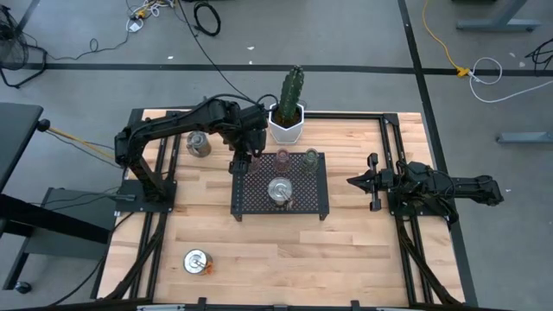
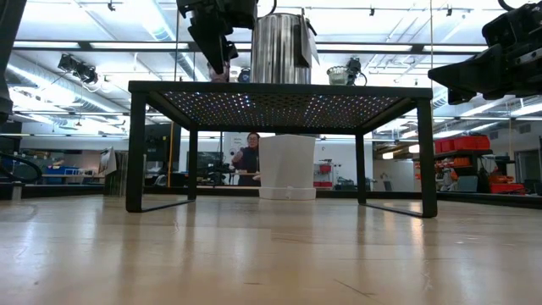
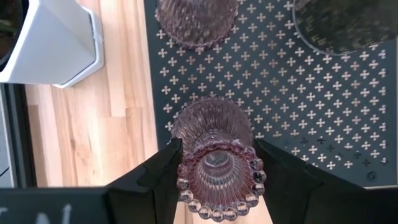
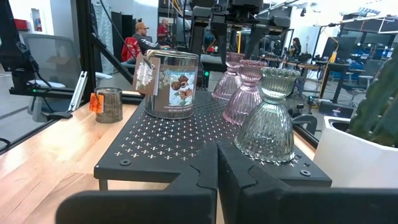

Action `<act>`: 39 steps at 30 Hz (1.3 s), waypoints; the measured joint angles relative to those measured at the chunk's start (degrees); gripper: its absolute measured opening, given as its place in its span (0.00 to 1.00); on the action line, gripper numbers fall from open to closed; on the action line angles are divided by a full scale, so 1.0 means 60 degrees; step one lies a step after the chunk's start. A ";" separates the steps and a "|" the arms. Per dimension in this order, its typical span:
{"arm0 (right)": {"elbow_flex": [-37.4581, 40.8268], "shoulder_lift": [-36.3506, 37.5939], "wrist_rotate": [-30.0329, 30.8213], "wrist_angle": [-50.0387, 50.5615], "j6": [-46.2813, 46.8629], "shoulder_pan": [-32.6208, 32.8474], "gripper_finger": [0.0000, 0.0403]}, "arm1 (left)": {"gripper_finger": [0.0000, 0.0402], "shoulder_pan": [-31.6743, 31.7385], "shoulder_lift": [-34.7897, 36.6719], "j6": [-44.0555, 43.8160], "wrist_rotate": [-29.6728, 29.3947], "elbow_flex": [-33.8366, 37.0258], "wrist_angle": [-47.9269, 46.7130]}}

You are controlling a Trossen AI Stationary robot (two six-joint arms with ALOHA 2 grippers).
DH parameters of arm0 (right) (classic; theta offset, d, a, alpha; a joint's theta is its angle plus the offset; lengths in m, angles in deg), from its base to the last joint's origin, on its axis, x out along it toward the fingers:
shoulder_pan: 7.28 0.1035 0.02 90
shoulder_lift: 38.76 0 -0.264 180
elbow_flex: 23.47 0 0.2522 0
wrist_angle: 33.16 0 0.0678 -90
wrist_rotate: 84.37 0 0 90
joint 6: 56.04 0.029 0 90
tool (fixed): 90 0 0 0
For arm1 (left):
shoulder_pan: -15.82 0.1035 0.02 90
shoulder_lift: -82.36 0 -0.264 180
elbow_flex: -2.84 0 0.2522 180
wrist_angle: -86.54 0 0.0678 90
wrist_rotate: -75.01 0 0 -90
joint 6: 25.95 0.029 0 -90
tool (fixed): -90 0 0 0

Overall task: Pick & Place candle stick holders
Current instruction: Put the purple glass candle holder on the shelf

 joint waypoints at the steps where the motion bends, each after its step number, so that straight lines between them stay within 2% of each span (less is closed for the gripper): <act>1: 0.0000 0.0000 -0.0003 0.0002 0.0001 -0.0004 0.00 | 0.49 -0.0008 0.0000 0.0000 0.0035 0.0000 0.0011; 8: 0.0000 0.0000 -0.0001 0.0002 0.0000 -0.0003 0.00 | 0.46 -0.0109 -0.0058 0.0000 0.0038 0.0011 -0.0026; 16: 0.0000 0.0000 -0.0003 0.0001 0.0003 -0.0002 0.00 | 0.49 -0.0102 -0.0058 -0.0005 -0.0243 0.0011 -0.0099; 23: 0.0000 0.0000 -0.0003 0.0000 0.0004 -0.0002 0.00 | 0.46 -0.0109 -0.0062 -0.0004 -0.0241 0.0011 -0.0107; 31: 0.0000 0.0000 0.0000 0.0002 0.0004 -0.0001 0.00 | 0.52 -0.0109 -0.0062 0.0004 -0.0245 0.0007 -0.0099; 39: 0.0000 0.0000 0.0000 0.0001 0.0002 0.0000 0.00 | 0.52 -0.0109 -0.0066 0.0006 -0.0245 0.0007 -0.0053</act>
